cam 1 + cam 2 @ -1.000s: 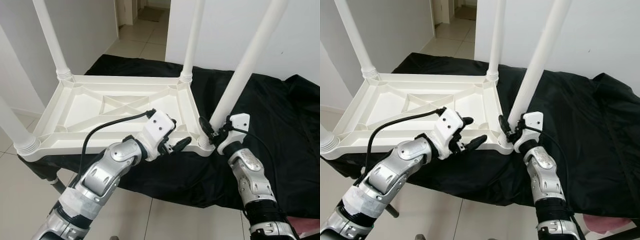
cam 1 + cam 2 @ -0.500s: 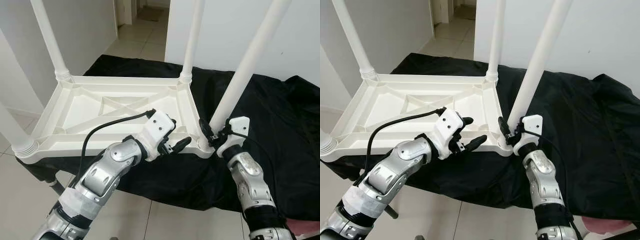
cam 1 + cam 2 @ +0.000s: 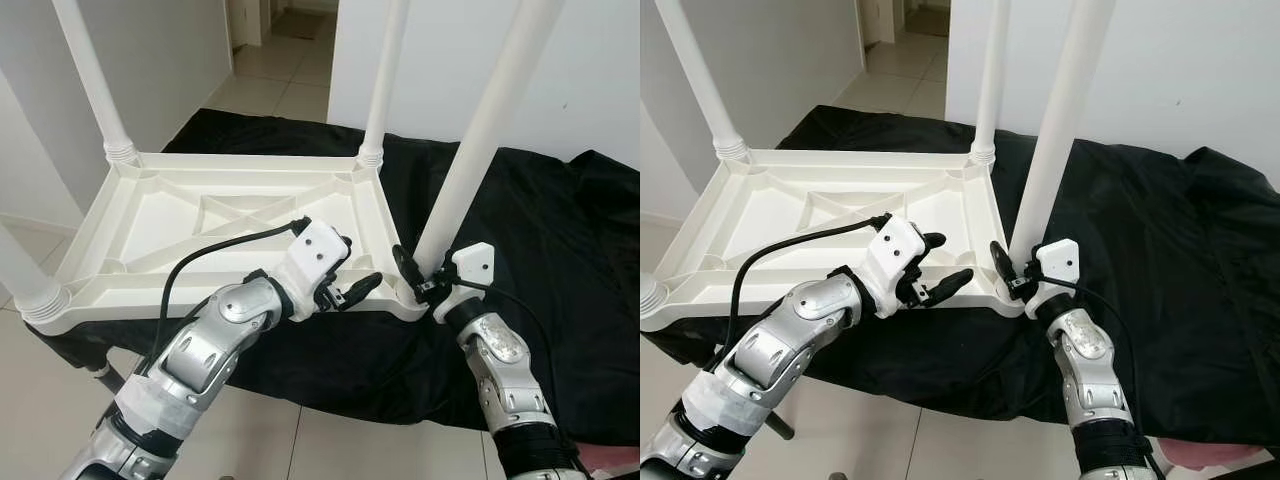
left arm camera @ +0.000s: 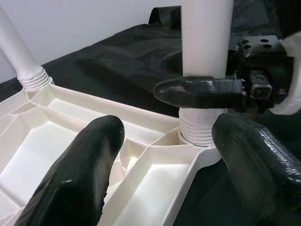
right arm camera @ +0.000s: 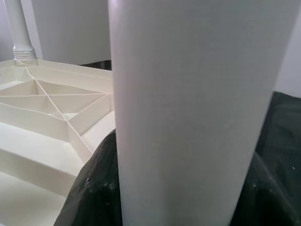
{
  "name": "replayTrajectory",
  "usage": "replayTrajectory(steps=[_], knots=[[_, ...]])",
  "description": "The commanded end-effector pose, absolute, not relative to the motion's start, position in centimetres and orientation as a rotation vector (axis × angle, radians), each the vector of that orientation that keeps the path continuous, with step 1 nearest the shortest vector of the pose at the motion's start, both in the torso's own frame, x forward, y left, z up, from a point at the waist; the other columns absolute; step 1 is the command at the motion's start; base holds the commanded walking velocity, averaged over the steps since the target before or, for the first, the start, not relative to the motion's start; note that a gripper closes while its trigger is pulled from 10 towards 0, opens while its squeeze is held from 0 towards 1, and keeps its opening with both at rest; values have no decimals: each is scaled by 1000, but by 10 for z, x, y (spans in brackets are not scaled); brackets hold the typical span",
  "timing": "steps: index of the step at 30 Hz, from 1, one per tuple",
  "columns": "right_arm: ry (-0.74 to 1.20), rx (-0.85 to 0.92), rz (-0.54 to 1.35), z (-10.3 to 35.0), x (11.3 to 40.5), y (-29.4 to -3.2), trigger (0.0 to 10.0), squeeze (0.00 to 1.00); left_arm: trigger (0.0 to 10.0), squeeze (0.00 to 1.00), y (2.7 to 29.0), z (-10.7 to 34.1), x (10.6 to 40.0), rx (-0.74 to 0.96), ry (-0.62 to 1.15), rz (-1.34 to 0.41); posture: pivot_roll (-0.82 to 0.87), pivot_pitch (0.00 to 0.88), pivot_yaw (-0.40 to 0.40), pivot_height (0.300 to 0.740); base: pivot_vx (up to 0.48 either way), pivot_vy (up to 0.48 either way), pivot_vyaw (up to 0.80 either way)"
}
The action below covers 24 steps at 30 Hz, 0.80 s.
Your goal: Building children table
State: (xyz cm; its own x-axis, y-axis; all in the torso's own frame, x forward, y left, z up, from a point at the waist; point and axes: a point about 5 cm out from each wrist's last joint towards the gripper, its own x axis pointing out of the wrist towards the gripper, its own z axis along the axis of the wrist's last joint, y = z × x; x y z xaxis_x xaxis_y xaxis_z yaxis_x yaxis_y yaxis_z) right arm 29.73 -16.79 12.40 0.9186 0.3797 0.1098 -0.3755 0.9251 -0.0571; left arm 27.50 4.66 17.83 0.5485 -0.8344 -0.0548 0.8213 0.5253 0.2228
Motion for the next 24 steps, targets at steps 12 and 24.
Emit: replayTrajectory(steps=[12,24], knots=[[130,9,391,79,290,-166,10000,0,10000,0,44,183,272,256,-66,-1077,-17,0,-14,740,0,0,0],[86,-62,384,70,274,-168,10000,0,10000,0,44,183,272,255,-70,-1073,-22,0,-17,740,0,0,0]])
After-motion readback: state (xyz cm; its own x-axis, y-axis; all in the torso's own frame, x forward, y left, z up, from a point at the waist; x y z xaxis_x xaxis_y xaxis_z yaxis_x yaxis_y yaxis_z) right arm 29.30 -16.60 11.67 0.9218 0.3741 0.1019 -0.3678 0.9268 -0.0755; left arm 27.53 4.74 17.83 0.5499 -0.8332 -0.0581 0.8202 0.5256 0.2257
